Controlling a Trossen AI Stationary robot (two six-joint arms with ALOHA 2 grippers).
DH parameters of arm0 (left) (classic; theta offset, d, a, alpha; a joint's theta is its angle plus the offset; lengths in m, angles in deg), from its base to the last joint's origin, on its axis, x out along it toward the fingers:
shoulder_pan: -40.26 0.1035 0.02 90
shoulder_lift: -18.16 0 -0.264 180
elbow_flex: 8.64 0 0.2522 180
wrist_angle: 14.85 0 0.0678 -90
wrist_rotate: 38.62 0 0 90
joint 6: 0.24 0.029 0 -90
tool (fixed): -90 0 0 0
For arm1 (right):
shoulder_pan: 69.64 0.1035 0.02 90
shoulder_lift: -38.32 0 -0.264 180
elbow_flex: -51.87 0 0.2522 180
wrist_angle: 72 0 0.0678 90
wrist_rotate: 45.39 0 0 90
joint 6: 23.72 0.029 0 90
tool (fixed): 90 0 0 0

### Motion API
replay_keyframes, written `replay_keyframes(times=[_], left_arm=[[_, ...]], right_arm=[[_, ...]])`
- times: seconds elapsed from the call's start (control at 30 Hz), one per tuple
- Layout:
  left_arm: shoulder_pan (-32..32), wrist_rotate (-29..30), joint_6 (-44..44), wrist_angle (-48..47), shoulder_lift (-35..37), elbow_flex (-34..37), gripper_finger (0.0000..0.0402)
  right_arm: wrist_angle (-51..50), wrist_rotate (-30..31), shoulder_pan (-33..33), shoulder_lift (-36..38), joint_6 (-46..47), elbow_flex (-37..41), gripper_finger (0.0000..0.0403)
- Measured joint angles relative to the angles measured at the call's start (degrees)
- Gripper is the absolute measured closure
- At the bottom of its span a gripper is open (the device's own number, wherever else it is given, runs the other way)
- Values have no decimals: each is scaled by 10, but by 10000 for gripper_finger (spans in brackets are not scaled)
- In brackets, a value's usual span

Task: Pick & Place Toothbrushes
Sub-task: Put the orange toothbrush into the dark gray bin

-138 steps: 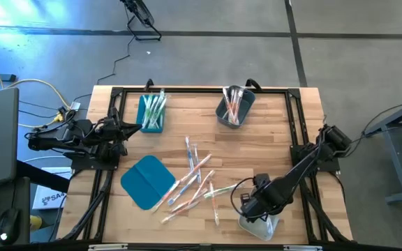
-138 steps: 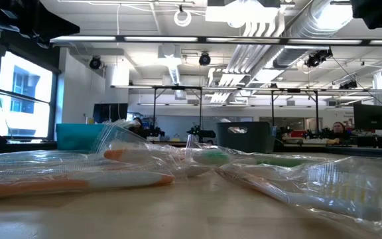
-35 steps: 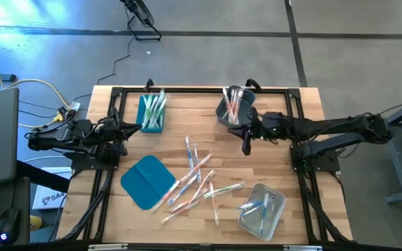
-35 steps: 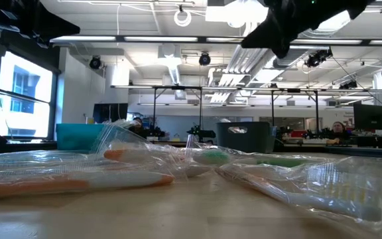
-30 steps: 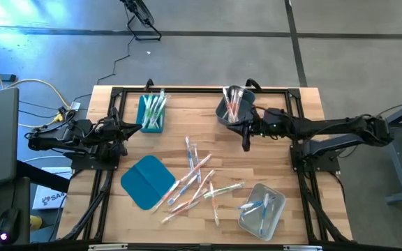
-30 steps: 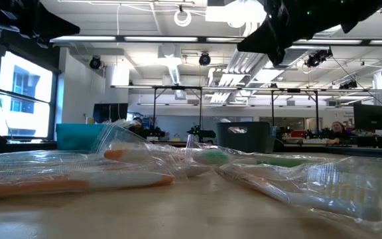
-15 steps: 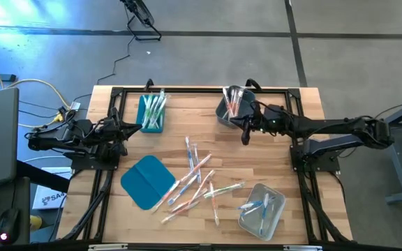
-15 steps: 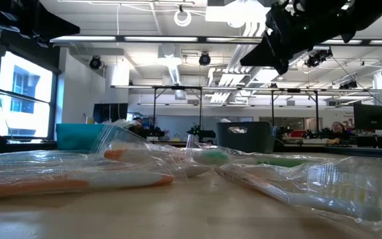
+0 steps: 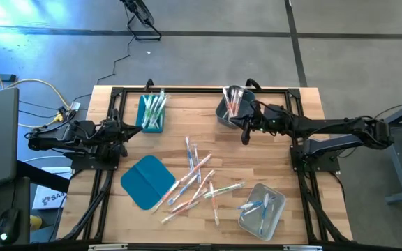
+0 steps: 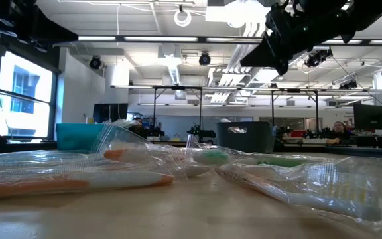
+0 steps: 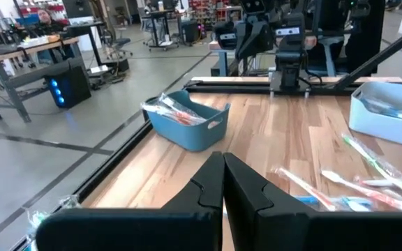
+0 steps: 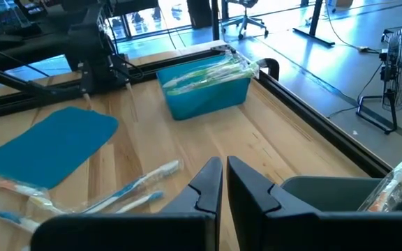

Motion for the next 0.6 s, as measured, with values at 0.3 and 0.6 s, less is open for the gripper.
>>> replay_keyframes(times=[0.3,0.6], left_arm=[[0,-45,-47,3,0,0,401],[0,-33,-59,3,0,0,401]], right_arm=[[-35,16,0,0,3,0,388],[-2,154,0,0,-28,0,388]])
